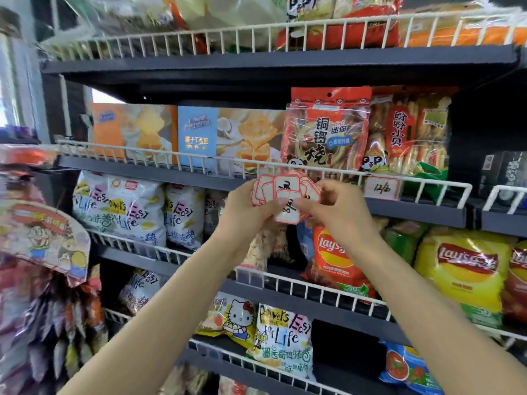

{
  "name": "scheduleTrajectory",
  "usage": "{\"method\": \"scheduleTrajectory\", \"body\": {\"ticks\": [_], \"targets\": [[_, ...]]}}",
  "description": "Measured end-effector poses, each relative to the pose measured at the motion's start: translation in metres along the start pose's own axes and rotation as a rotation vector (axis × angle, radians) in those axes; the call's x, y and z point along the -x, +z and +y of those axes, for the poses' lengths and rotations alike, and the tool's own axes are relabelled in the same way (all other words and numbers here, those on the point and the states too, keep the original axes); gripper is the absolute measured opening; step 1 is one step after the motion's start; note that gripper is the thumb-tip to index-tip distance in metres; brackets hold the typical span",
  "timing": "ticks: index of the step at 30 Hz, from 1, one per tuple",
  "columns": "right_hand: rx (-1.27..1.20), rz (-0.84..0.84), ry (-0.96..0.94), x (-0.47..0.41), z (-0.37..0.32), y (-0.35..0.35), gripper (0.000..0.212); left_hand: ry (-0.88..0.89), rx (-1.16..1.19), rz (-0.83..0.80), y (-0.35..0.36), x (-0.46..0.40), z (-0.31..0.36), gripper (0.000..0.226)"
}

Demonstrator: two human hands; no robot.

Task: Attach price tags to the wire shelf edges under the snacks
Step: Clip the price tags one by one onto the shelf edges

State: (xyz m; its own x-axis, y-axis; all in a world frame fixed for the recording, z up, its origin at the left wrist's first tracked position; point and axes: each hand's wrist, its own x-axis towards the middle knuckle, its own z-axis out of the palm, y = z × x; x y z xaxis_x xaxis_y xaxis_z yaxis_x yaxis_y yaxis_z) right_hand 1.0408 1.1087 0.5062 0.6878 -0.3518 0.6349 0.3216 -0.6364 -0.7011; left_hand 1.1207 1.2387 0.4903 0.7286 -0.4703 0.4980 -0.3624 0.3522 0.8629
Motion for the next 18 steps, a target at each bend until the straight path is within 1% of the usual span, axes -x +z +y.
{"method": "scheduleTrajectory", "body": {"ticks": [3, 8, 11, 13, 15, 18], "targets": [[-0.039, -0.013, -0.005, -0.006, -0.012, 0.041, 0.014, -0.01, 0.027, 0.02, -0.041, 0.002, 0.002, 0.019], [-0.114, -0.029, 0.01, -0.013, -0.031, 0.117, 0.021, -0.047, -0.006, 0.028, -0.119, -0.003, 0.004, 0.02], [-0.153, -0.027, 0.047, -0.019, -0.04, 0.163, 0.021, -0.073, 0.006, 0.005, -0.165, -0.011, 0.006, 0.01], [-0.172, -0.01, 0.069, -0.025, -0.045, 0.19, 0.02, -0.083, -0.011, -0.016, -0.193, -0.017, 0.006, 0.008], [-0.196, -0.01, 0.071, -0.027, -0.049, 0.204, 0.02, -0.082, -0.005, -0.017, -0.208, -0.021, 0.005, 0.01], [-0.158, 0.029, 0.083, -0.027, -0.051, 0.228, 0.024, -0.079, -0.005, -0.021, -0.23, -0.028, 0.001, 0.017]]}}
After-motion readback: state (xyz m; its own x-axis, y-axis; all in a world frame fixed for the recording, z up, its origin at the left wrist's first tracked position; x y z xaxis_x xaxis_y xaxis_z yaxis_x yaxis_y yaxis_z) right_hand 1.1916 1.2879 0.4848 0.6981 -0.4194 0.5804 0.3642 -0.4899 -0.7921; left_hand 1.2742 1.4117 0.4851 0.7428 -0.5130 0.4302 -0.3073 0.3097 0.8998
